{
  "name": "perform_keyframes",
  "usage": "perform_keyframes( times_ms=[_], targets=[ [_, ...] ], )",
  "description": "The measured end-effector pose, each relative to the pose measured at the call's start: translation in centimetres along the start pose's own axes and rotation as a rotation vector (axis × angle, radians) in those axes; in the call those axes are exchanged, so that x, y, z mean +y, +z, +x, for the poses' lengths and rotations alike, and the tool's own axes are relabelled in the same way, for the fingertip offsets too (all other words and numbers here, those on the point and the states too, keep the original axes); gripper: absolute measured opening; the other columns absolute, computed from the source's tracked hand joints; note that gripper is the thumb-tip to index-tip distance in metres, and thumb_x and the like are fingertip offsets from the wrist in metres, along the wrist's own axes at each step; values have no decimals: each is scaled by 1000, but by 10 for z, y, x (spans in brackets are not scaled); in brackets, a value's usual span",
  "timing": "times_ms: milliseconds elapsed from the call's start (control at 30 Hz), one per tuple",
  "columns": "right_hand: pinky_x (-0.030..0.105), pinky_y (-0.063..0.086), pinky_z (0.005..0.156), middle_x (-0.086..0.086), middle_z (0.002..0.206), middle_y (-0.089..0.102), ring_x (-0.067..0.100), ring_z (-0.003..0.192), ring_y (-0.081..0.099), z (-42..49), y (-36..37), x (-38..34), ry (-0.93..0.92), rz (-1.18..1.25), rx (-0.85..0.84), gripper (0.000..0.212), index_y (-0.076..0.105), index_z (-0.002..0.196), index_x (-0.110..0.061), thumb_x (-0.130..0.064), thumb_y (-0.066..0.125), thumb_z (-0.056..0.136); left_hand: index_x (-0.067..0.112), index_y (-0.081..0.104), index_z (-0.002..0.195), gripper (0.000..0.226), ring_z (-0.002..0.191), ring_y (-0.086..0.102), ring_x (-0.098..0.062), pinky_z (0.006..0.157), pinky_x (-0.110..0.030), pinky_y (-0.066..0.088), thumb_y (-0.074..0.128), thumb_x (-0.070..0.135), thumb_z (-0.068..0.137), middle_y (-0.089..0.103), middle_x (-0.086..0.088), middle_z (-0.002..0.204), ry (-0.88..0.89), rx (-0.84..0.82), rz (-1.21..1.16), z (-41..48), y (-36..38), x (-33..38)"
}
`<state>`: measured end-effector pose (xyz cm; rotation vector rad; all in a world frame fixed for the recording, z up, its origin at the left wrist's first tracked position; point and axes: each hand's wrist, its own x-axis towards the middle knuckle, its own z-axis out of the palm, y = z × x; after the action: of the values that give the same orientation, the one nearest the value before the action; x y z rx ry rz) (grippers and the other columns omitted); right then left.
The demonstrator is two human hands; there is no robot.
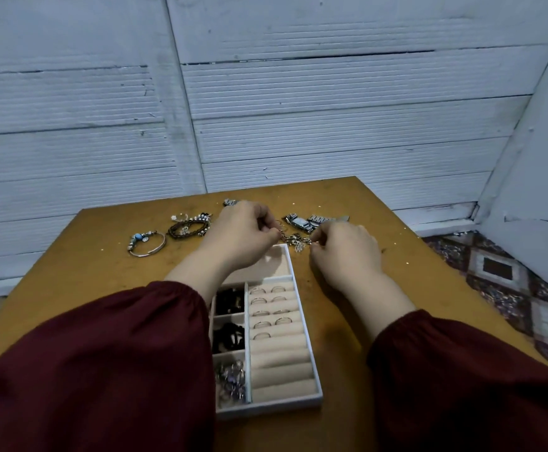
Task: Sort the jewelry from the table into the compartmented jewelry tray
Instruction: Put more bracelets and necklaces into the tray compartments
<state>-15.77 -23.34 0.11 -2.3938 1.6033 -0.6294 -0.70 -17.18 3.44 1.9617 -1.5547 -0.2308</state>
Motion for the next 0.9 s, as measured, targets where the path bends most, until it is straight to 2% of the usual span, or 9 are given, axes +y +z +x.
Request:
perform_keyframes(
  times_ms=[133,233,433,600,900],
  targets=[
    [34,40,88,3,110,65,27,110,52,19,12,0,2,-13,38,18,67,104,-31,-28,55,89,24,68,80,8,77,61,-14,71,-27,46,63,17,82,65,7,77,0,-50,77,23,2,-8],
    [34,38,89,2,113,65,27,113,50,28,20,3,4,-22,43,22,66,108,-32,-29,56,90,25,67,78,12,87,63,-18,81,-35,52,63,15,80,69,2,86,-8,-61,111,36,4,-15],
    [34,40,91,-1,110,66,26,109,53,36,26,18,-6,12,5,19,67,105,-33,-30,60,88,26,69,82,9,86,61,-19,78,-31,51,66,18,80,66,4,86,52,-159,291,56,3,-29],
    [32,41,87,-5,100,67,26,103,54,39,22,26,22,22,83,18,69,101,-32,-27,59,86,30,68,84,15,86,59,-19,74,-28,48,60,17,81,62,7,82,73,-202,322,70,13,-28],
    [34,38,90,-1,112,66,28,110,51,44,25,29,109,-34,103,20,70,102,-32,-39,55,91,25,70,90,12,87,60,-19,77,-33,51,60,20,87,66,3,90,114,-211,285,81,36,-14]
  ],
)
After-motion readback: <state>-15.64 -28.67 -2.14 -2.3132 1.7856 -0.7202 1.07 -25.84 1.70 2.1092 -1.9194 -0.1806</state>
